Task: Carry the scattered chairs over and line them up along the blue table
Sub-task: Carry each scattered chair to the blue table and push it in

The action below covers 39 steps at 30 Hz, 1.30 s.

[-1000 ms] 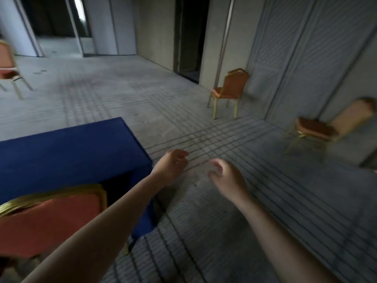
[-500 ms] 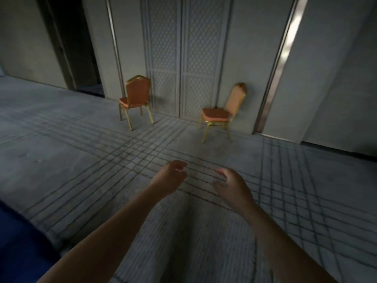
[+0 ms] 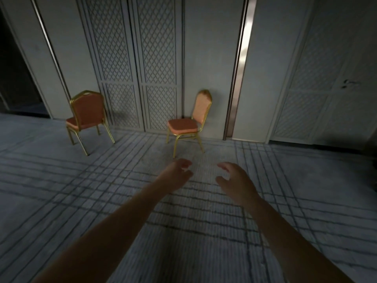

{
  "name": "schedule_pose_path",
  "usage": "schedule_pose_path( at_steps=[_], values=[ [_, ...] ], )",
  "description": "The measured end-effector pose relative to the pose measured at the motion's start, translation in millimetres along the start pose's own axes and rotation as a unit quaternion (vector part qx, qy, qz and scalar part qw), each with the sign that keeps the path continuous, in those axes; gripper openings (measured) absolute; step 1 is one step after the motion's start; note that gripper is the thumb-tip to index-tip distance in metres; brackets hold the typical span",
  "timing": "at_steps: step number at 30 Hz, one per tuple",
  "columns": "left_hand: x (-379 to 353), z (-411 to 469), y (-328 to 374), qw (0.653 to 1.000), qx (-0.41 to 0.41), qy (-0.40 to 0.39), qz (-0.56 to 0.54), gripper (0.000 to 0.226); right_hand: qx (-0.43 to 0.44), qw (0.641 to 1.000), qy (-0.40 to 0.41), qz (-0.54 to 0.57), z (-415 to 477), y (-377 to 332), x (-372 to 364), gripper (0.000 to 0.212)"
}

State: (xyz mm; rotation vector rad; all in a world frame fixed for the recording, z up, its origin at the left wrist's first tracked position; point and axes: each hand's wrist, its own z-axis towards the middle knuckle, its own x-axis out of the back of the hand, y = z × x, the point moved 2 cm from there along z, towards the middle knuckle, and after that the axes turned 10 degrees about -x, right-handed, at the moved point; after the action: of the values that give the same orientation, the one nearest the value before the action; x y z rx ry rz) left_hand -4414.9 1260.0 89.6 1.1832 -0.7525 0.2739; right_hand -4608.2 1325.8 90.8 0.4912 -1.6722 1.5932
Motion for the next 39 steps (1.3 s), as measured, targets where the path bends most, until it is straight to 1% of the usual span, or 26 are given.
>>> schedule_pose_path(
  at_steps=[3, 5, 8, 12, 17, 21, 25, 31, 35, 39],
  values=[
    [-17, 60, -11, 1.000, -0.004, -0.027, -0.003, 0.037, -0.030, 1.000, -0.004, -0.003, 54, 22, 1, 0.045],
    [-33, 107, -15, 0.999, -0.007, -0.041, -0.005, 0.037, -0.038, 0.999, 0.008, -0.001, 98, 43, 6, 0.045],
    [-51, 175, -16, 0.999, -0.004, -0.041, -0.015, 0.036, -0.046, 0.999, 0.008, -0.002, 166, 65, 16, 0.048],
    [-69, 287, -16, 1.000, -0.017, -0.017, -0.009, 0.036, -0.009, 1.000, -0.001, -0.008, 280, 85, 41, 0.047],
    [-97, 420, -4, 0.999, 0.013, 0.027, -0.022, 0.037, 0.029, 0.999, -0.010, -0.029, 416, 111, 80, 0.048],
    [-121, 501, -3, 0.999, 0.019, 0.028, -0.011, 0.036, 0.029, 0.999, -0.022, -0.024, 503, 139, 95, 0.050],
    [-144, 592, -19, 0.998, 0.038, 0.034, -0.023, 0.037, 0.034, 0.998, -0.029, -0.034, 593, 171, 98, 0.049],
    [-175, 768, -49, 0.999, 0.012, 0.030, -0.011, 0.037, 0.057, 0.998, -0.026, -0.028, 764, 207, 104, 0.046],
    [-181, 895, -55, 0.999, -0.005, 0.040, -0.019, 0.037, 0.052, 0.998, -0.015, -0.032, 887, 220, 122, 0.046],
    [-200, 1004, -56, 0.999, 0.005, 0.032, -0.036, 0.041, 0.044, 0.999, -0.017, -0.023, 989, 242, 133, 0.046]
  ],
)
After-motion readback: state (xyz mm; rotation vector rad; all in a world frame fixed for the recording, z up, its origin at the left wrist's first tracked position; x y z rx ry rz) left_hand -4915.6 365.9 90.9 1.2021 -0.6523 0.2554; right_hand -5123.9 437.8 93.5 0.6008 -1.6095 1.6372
